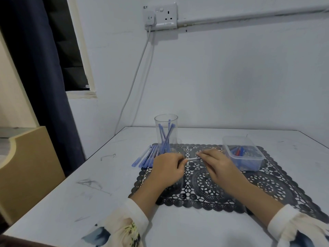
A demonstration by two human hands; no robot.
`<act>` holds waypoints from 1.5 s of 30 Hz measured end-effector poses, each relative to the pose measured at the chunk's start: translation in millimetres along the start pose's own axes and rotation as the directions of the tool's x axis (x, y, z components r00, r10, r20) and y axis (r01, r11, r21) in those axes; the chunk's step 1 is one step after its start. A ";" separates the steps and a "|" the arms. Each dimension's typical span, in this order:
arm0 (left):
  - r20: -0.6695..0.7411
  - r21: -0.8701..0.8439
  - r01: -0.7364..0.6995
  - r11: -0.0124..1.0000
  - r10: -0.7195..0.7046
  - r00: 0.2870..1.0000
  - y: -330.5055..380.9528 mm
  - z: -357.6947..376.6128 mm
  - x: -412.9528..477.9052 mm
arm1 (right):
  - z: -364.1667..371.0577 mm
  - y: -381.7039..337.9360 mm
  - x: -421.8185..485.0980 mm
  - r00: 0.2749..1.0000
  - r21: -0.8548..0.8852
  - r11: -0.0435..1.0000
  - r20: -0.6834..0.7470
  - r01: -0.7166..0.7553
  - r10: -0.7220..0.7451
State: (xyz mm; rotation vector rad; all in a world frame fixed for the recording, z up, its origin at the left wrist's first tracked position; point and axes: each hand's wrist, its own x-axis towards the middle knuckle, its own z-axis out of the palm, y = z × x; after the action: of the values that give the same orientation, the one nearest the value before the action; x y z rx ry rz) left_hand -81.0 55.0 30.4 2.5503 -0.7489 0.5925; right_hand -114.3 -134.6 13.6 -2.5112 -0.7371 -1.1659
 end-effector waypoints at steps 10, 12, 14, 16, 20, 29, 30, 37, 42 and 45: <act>0.006 -0.036 0.025 0.999 -0.025 1.000 -1.6 -4.4 0.0 | -0.4 9.5 -1.0 0.999 -0.011 0.999 0.035 -0.041 0.041; 0.002 -0.037 0.023 0.999 -0.023 1.000 -2.0 -4.5 -0.3 | -3.3 11.8 -0.2 0.998 -0.036 0.998 0.044 -0.051 0.053; 0.004 -0.041 0.019 0.999 -0.019 1.000 -2.4 -4.4 -0.7 | -6.4 14.4 0.7 0.998 -0.072 0.996 0.042 -0.046 0.049; 0.011 -0.048 0.016 0.999 -0.015 1.000 -2.7 -4.0 -0.9 | -10.7 15.5 1.4 0.999 -0.127 0.991 0.036 -0.030 0.035; 0.024 -0.073 0.029 0.997 -0.027 0.999 -2.8 -5.4 -0.7 | -16.8 18.8 3.4 1.000 -0.257 0.966 0.013 0.026 -0.023; 0.035 -0.050 0.058 0.997 -0.056 0.998 -7.2 -3.3 0.3 | -28.3 57.5 1.7 0.997 -0.395 0.917 0.040 -0.048 0.070; 0.038 -0.046 0.058 0.997 -0.056 0.998 -7.4 -2.9 0.4 | -28.5 59.1 0.7 0.996 -0.395 0.918 0.051 -0.043 0.069; 0.045 -0.049 0.057 0.997 -0.054 0.997 -7.7 -1.5 0.5 | -17.3 56.5 -3.5 0.971 -0.451 0.887 0.240 0.097 0.016; 0.045 -0.049 0.056 0.997 -0.053 0.998 -8.7 -0.4 0.7 | -12.4 57.9 -6.0 0.925 -0.494 0.863 0.367 0.102 0.100; 0.045 -0.057 0.056 0.997 -0.054 0.998 -8.5 -0.1 0.5 | -11.4 60.4 -8.7 0.900 -0.532 0.844 0.401 0.074 0.173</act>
State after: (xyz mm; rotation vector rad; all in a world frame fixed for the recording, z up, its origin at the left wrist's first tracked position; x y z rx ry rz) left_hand -75.7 61.3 28.4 2.5289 -0.6979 0.4920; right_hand -92.7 -192.8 12.1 -3.3144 -0.4676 -0.8786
